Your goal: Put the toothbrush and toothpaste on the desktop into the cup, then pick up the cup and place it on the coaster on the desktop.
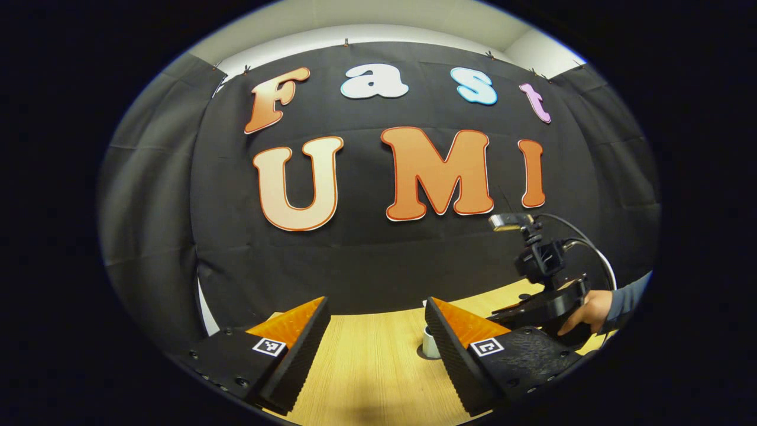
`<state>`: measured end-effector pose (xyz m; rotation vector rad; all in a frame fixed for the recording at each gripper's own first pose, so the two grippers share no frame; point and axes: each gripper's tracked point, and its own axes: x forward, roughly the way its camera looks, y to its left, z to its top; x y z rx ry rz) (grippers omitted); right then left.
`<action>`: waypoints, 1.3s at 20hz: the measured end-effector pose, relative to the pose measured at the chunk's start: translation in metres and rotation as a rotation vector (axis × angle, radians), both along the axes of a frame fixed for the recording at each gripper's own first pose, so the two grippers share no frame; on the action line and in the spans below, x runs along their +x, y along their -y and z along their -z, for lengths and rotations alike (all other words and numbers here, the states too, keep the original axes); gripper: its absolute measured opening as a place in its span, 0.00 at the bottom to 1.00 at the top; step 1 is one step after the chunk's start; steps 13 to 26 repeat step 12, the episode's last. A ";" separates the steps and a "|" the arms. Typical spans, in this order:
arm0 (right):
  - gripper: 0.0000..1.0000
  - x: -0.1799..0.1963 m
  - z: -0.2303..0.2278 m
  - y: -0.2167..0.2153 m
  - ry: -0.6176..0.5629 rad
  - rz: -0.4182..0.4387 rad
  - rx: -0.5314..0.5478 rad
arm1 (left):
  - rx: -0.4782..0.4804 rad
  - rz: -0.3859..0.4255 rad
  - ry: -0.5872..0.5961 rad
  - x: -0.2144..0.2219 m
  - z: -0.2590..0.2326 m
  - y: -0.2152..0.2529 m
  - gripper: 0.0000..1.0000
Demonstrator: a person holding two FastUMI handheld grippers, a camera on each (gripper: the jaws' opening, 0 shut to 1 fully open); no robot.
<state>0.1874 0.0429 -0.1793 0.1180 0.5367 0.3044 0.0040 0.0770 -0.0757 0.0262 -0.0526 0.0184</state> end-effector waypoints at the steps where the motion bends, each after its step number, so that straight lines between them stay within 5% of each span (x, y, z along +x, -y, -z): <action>1: 0.89 -0.004 -0.013 0.008 0.044 0.007 0.005 | 0.005 -0.005 0.002 -0.003 -0.002 0.003 0.96; 11: 0.93 -0.098 -0.100 0.119 0.247 0.028 0.051 | -0.019 -0.020 0.032 -0.040 -0.027 0.056 0.96; 12: 0.99 -0.109 -0.105 0.133 0.266 0.038 0.046 | -0.029 -0.025 0.027 -0.047 -0.027 0.060 0.96; 26: 0.99 -0.109 -0.105 0.133 0.266 0.038 0.046 | -0.029 -0.025 0.027 -0.047 -0.027 0.060 0.96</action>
